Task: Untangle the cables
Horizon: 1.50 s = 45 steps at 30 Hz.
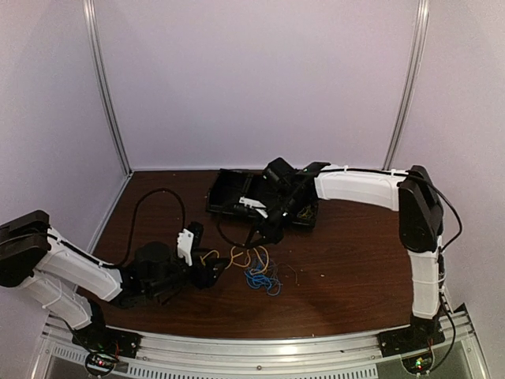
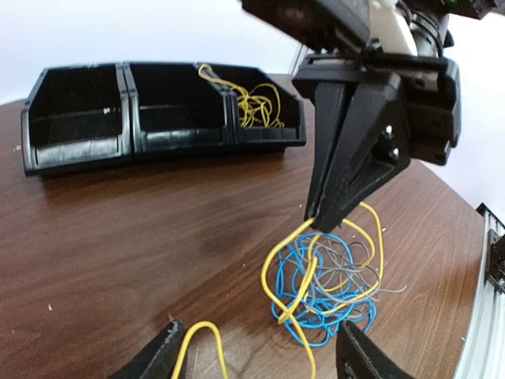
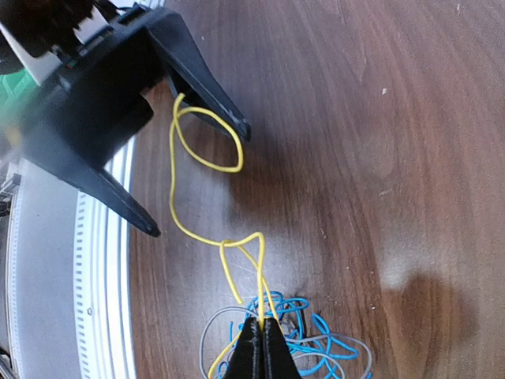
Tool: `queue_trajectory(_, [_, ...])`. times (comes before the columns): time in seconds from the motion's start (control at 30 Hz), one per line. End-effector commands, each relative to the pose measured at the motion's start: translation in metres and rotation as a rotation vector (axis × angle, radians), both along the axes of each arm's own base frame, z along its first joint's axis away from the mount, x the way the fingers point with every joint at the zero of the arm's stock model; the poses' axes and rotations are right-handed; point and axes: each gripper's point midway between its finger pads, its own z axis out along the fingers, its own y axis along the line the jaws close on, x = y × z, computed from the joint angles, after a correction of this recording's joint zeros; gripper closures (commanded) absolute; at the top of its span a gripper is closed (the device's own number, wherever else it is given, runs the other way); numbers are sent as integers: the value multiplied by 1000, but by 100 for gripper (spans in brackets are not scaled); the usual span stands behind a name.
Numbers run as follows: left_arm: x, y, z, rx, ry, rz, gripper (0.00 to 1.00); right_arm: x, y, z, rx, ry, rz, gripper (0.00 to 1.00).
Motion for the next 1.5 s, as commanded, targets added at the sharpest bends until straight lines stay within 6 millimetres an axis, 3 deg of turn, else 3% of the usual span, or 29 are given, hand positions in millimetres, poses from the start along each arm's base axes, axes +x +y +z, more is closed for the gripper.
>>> queue_trajectory(0.0, [-6,-10,49,-63,-174,-67,34,-10,2,105,179,-140,48,100])
queue_trajectory(0.1, [-7,-14,68,-73,-243,-80,34,-15,1,136,239,-170,48,100])
queue_trajectory(0.23, [-6,-17,80,-85,-278,-84,35,-15,-1,152,266,-198,37,100])
queue_trajectory(0.47, [-11,-11,97,-147,-294,-87,38,-13,-5,115,201,-180,23,100])
queue_trajectory(0.57, [-25,-24,102,-152,-299,-198,35,-13,-6,99,186,-168,16,100])
queue_trajectory(0.87, [-16,-38,87,-161,-160,-189,34,-14,-6,62,157,-135,29,99])
queue_trajectory(1.2, [-19,-47,76,-160,-173,-237,62,-14,-7,67,174,-117,19,100])
queue_trajectory(1.37, [-17,-48,88,-180,-242,-233,73,-13,-13,64,166,-106,9,100])
queue_trajectory(1.47, [-9,-43,102,-184,-301,-182,87,-14,-17,55,153,-91,7,100])
